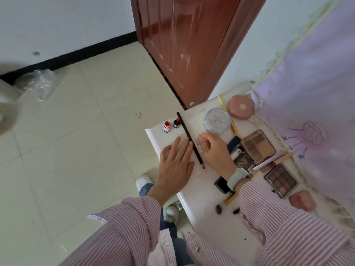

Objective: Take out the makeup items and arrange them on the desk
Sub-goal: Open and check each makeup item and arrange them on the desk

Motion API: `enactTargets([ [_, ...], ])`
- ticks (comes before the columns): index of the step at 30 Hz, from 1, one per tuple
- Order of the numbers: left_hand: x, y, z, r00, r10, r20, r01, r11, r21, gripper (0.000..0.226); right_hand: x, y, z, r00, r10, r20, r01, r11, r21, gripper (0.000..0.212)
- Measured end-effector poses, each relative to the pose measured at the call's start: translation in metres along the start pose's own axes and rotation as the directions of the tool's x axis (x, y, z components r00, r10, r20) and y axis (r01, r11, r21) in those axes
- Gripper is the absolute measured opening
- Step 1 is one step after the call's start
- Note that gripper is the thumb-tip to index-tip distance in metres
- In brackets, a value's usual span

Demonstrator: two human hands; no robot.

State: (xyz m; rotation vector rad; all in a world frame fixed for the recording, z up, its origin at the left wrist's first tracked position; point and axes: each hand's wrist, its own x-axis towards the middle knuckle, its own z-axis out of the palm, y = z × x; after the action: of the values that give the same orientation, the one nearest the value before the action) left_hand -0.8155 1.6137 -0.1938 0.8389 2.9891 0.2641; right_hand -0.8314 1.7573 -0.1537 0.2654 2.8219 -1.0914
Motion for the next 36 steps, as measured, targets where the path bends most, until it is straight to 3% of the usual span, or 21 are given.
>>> enactTargets([
  [7, 0.000, 0.000, 0.001, 1.000, 0.000, -0.010, 0.000, 1.000, 0.004, 0.051, -0.006, 0.000, -0.005, 0.998, -0.010, 0.056, 0.003, 0.994, 0.114, 0.028],
  [9, -0.001, 0.000, 0.001, 1.000, -0.003, -0.008, 0.003, 1.000, -0.004, 0.051, -0.006, 0.000, -0.010, 0.992, -0.099, -0.079, 0.101, 0.995, 0.026, 0.024],
  [12, -0.001, 0.000, 0.003, 1.000, -0.009, 0.003, 0.009, 1.000, -0.009, 0.052, 0.007, 0.003, -0.027, 0.918, -0.303, -0.257, 0.241, 0.938, -0.248, 0.023],
  [14, -0.001, 0.000, 0.003, 1.000, -0.012, 0.006, 0.012, 1.000, -0.004, 0.052, 0.027, 0.004, -0.037, 0.954, -0.268, -0.135, 0.189, 0.886, -0.424, 0.042],
  [17, -0.002, 0.000, 0.003, 1.000, -0.014, 0.014, 0.014, 1.000, -0.003, 0.052, 0.055, 0.006, -0.047, 0.982, -0.075, 0.171, 0.170, 0.741, -0.650, 0.071],
  [20, -0.001, 0.000, 0.003, 1.000, -0.019, 0.016, 0.019, 1.000, -0.019, 0.052, 0.073, 0.006, -0.047, 0.952, -0.009, 0.307, 0.246, 0.621, -0.744, 0.070],
  [23, -0.002, 0.000, 0.005, 1.000, -0.022, -0.004, 0.021, 0.999, -0.041, 0.052, 0.075, 0.006, -0.046, 0.953, -0.062, 0.296, 0.268, 0.631, -0.728, 0.065],
  [25, -0.002, 0.000, 0.006, 1.000, -0.022, -0.004, 0.021, 0.998, -0.052, 0.052, 0.071, 0.005, -0.049, 0.967, -0.146, 0.210, 0.246, 0.759, -0.603, 0.063],
  [27, -0.002, 0.000, 0.003, 0.999, -0.031, 0.009, 0.031, 0.997, -0.069, 0.053, 0.067, 0.003, -0.056, 0.980, -0.184, 0.072, 0.198, 0.908, -0.369, 0.058],
  [29, -0.002, 0.000, 0.001, 0.999, -0.043, -0.003, 0.043, 0.993, -0.113, 0.051, 0.062, 0.001, -0.064, 0.993, -0.074, -0.091, 0.073, 0.997, -0.016, 0.048],
  [30, -0.002, 0.000, -0.001, 0.998, -0.054, -0.021, 0.049, 0.985, -0.165, 0.049, 0.056, 0.000, -0.068, 0.990, 0.074, -0.120, -0.042, 0.968, 0.248, 0.046],
  [32, -0.001, 0.003, -0.004, 0.991, -0.114, -0.063, 0.087, 0.939, -0.333, 0.049, 0.040, -0.001, -0.074, 0.945, 0.318, 0.082, -0.291, 0.694, 0.659, 0.057],
  [34, 0.000, 0.008, -0.011, 0.971, -0.211, -0.112, 0.125, 0.849, -0.513, 0.045, 0.021, 0.007, -0.074, 0.882, 0.358, 0.306, -0.446, 0.427, 0.786, 0.060],
  [36, 0.003, 0.018, -0.021, 0.942, -0.315, -0.111, 0.149, 0.695, -0.703, 0.043, 0.006, 0.012, -0.069, 0.834, 0.358, 0.420, -0.520, 0.250, 0.817, 0.052],
])
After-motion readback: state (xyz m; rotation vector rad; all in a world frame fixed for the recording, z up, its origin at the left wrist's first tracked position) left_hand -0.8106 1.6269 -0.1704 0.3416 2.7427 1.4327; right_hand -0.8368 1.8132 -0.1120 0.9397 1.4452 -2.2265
